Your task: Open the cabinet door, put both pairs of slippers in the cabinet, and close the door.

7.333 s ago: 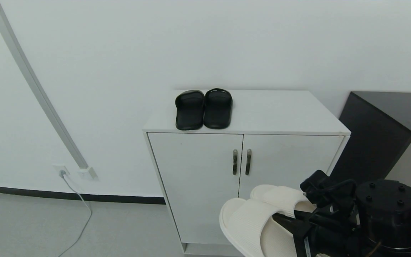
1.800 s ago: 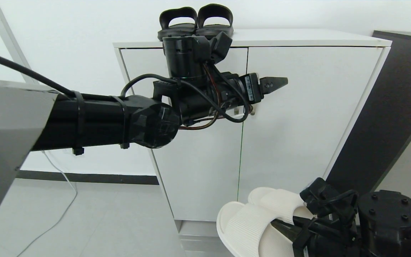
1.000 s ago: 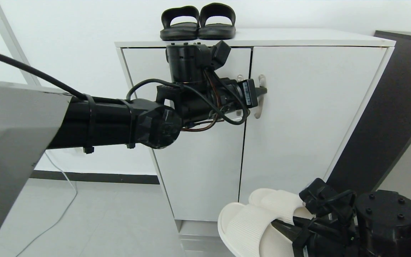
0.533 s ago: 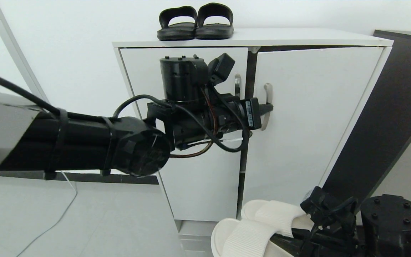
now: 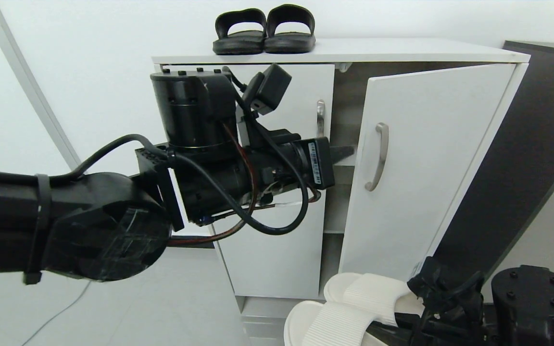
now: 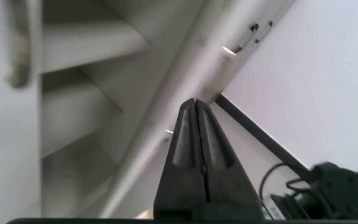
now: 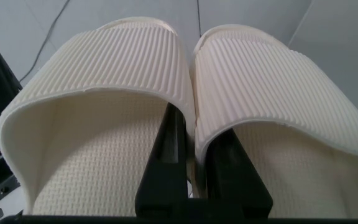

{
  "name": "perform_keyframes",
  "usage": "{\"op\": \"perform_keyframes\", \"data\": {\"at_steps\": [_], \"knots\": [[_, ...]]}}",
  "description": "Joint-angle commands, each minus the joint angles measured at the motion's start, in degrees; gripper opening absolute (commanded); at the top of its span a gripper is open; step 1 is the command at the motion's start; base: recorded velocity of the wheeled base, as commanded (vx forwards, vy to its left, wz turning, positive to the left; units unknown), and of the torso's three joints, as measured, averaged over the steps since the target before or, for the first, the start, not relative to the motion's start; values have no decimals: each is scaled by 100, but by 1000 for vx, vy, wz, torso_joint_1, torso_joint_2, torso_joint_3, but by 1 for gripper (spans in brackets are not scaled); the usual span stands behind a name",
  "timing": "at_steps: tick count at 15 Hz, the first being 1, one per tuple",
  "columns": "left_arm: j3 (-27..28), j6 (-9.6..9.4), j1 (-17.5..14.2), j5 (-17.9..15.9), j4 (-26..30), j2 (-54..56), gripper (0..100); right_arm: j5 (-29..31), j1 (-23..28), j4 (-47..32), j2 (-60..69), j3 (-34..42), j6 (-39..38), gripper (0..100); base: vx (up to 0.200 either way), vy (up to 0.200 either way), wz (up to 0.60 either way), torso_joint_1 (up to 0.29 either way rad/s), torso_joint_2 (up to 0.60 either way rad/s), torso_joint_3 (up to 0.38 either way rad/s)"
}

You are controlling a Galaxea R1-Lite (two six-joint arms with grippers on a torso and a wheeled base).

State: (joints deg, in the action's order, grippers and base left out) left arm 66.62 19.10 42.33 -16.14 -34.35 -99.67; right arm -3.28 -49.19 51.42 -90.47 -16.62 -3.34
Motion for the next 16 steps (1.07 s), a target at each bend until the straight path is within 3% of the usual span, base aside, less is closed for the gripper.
{"op": "perform_keyframes", "data": {"at_steps": [1, 7, 11, 14, 16], "knots": [[185, 23, -172, -30, -45, -132, 0, -6, -3, 0, 11, 36, 35, 0, 0, 0, 0, 0, 0, 0], [1441, 50, -269, -3, -45, -1239, 0, -6, -231, 0, 3, 115, 35, 0, 0, 0, 0, 0, 0, 0], [2057, 50, -242, -21, 386, -1459, 0, -6, -346, 0, -15, 159, 35, 0, 0, 0, 0, 0, 0, 0], [2101, 50, -102, -21, 517, -1415, 0, -15, -469, 0, -15, 167, 35, 0, -67, 0, 0, -1, 1, 2], [1600, 32, 215, -126, 456, -1098, 0, -15, -522, -9, -6, 167, 35, 0, -200, 0, 0, 2, -2, 5]]}}
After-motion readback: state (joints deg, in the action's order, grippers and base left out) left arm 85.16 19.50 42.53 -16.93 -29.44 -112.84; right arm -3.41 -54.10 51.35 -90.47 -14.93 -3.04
